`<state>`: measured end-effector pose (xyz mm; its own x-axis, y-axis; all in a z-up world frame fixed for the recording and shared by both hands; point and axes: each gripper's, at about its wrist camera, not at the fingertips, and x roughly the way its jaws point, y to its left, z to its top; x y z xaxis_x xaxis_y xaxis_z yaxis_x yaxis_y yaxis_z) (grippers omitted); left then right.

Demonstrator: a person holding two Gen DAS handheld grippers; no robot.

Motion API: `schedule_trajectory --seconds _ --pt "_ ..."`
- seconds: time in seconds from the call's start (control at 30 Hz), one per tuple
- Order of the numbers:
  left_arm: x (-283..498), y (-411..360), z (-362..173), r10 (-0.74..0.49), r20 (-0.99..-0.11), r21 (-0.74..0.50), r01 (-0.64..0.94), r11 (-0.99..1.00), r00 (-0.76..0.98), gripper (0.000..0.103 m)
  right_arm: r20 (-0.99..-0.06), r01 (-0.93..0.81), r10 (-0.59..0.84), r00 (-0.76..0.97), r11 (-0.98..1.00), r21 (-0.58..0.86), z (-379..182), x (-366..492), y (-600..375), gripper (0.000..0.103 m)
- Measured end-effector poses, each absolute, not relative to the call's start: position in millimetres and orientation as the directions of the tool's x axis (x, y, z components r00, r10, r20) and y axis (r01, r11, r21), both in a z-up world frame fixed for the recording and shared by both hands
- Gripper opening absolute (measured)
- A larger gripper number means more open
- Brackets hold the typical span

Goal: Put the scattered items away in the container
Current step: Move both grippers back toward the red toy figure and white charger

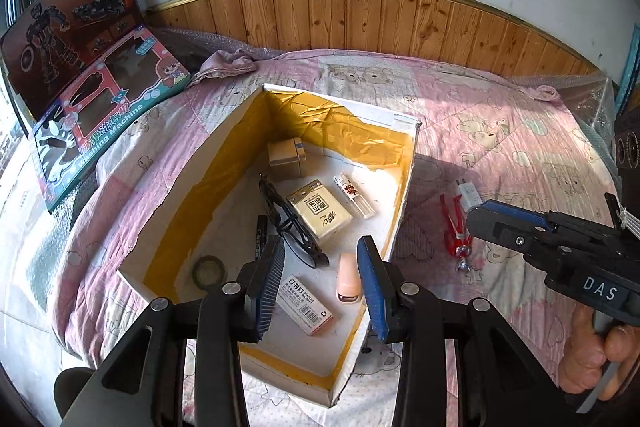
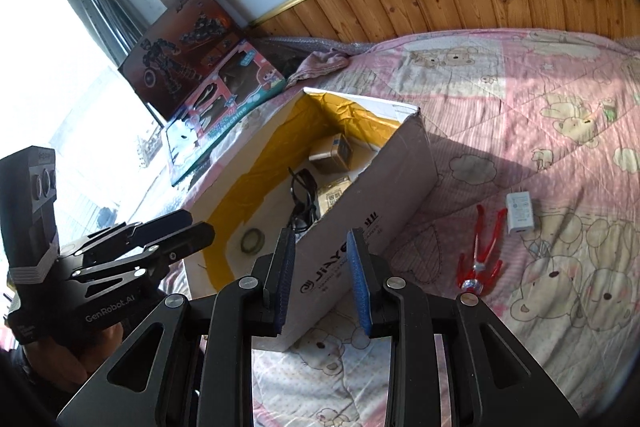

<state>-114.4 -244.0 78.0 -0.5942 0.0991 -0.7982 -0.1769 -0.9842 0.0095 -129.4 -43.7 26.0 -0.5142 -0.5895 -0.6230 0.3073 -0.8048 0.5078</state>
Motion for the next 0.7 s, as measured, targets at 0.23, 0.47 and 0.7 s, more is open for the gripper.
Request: schedule_trajectory --seconds 0.23,0.47,0.7 --pt "-84.9 -206.9 76.5 0.163 -0.79 -0.023 -0.236 -0.971 -0.592 0.04 -0.702 0.083 -0.416 -0.577 -0.886 0.457 7.2 -123.3 28.8 0.03" --pt "-79.1 -149.1 37.8 0.202 -0.83 -0.045 -0.299 -0.953 -0.52 0.04 -0.762 0.014 -0.334 -0.555 -0.919 0.393 -20.7 -120.8 66.0 0.032" --pt "-117.3 -102.6 -13.8 0.274 -0.861 -0.147 -0.307 -0.94 -0.429 0.044 -0.798 0.092 -0.319 -0.512 -0.943 0.318 -51.9 -156.2 63.2 0.04"
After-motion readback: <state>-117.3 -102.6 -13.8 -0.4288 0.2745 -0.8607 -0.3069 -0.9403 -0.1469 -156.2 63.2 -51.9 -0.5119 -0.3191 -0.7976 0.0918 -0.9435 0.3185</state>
